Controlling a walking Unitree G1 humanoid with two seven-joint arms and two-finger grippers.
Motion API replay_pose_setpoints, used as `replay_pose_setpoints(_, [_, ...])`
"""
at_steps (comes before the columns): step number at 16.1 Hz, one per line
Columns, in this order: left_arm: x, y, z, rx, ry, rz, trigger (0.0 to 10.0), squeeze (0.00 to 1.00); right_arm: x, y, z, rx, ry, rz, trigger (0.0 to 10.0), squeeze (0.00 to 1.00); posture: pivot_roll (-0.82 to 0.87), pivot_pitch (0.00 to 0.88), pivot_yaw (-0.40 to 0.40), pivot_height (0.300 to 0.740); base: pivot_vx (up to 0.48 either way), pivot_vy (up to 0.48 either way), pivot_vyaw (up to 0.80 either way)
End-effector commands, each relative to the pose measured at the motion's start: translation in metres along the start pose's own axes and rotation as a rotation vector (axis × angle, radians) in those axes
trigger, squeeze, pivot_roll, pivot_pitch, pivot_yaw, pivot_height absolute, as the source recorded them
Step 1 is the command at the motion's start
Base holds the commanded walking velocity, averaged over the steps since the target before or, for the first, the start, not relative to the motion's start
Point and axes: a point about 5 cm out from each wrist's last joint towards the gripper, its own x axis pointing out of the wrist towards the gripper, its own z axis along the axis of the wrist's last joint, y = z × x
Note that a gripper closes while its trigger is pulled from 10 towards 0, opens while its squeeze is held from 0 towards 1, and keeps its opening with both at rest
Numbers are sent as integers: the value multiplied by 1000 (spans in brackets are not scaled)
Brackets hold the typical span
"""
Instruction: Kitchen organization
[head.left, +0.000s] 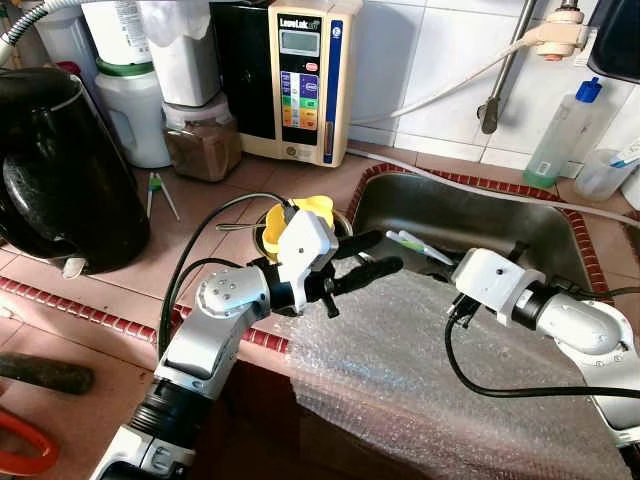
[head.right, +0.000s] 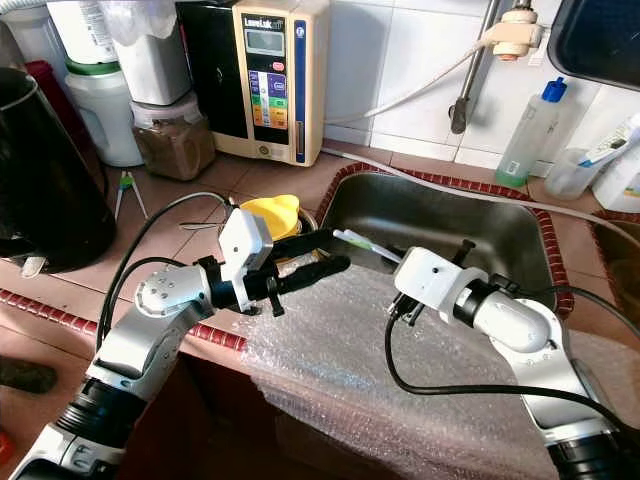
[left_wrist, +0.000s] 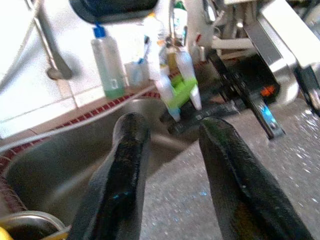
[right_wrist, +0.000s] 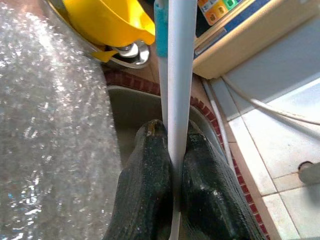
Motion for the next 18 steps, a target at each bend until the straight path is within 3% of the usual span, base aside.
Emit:
replay_pose_setpoints(1, [4, 1, 3, 23, 15, -32, 10000, 1000, -6, -8, 1, -23, -3, -28, 0, 0, 30, 21, 9, 740, 0, 0, 0])
replay_pose_setpoints(10, [-7, 30, -17, 88, 120, 118, 10000, 1000, -18, -16, -1, -10, 18, -90, 0, 0, 22, 26, 15, 740, 0, 0, 0])
replay_pose_setpoints(14, [-10, 34, -23, 98, 135, 136, 10000, 1000, -31, -31, -14, -34, 110, -197, 0, 0, 18, 28, 18, 740, 0, 0, 0])
replay_pose_setpoints(15, [-10, 34, -24, 97, 138, 135, 10000, 1000, -35, -38, -24, -29, 180, -256, 0, 0, 18, 28, 18, 740, 0, 0, 0])
replay_pose_setpoints(18, [-12, 34, -26, 106, 147, 128, 10000, 1000, -36, -42, -40, 27, 240, -330, 0, 0, 24, 30, 20, 740, 0, 0, 0])
